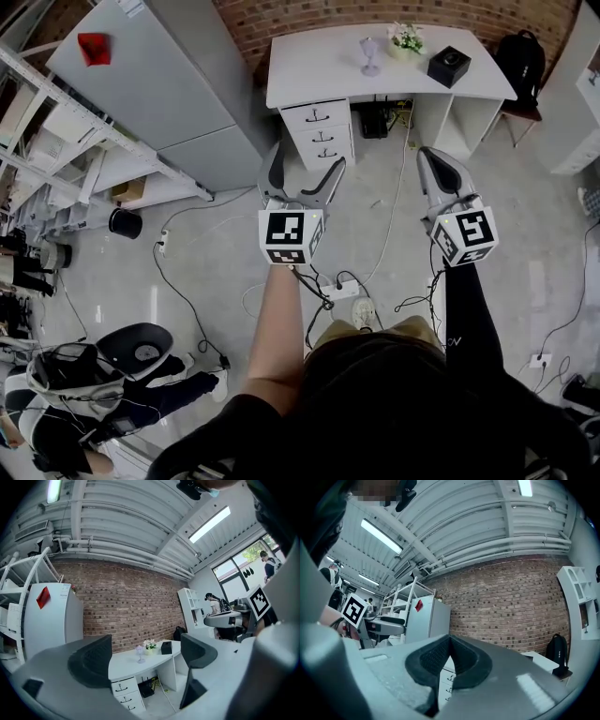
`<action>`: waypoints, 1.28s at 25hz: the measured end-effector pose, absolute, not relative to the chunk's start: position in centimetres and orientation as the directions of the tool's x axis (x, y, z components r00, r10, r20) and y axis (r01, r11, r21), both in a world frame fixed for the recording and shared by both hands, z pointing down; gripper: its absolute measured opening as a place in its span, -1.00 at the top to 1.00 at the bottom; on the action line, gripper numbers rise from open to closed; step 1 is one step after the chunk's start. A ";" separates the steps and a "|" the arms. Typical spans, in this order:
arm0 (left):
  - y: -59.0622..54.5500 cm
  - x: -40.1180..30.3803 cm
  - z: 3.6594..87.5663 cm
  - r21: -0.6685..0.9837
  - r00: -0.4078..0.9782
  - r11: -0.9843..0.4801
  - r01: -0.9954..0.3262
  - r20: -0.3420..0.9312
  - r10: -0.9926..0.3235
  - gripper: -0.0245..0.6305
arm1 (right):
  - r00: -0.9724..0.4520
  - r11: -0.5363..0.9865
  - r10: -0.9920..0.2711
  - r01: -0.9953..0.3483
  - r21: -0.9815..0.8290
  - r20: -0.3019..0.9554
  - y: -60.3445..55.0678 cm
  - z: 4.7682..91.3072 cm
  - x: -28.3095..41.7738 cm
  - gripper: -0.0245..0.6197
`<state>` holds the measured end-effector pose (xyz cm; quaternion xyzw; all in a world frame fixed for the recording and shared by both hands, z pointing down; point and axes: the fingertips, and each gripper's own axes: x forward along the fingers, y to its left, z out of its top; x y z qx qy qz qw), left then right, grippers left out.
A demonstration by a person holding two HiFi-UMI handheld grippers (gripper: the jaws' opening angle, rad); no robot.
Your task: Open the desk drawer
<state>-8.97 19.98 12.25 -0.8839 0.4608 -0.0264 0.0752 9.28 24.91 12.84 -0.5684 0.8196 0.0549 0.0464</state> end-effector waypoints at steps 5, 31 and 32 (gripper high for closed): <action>16.8 -8.8 12.7 -0.147 0.580 -0.572 -0.807 -0.015 -0.814 -0.48 | -0.350 0.346 -0.928 -0.937 0.054 -0.125 22.2 13.3 9.0 0.92; -4.5 -2.0 14.1 -0.106 0.507 -0.505 -0.856 0.017 -0.862 -0.48 | -0.498 0.491 -0.852 -0.867 0.084 -0.161 -1.8 11.4 14.7 0.92; -5.5 -1.7 13.9 -0.105 0.501 -0.500 -0.860 0.016 -0.865 -0.48 | -0.506 0.499 -0.847 -0.863 0.083 -0.162 -3.0 11.2 15.0 0.92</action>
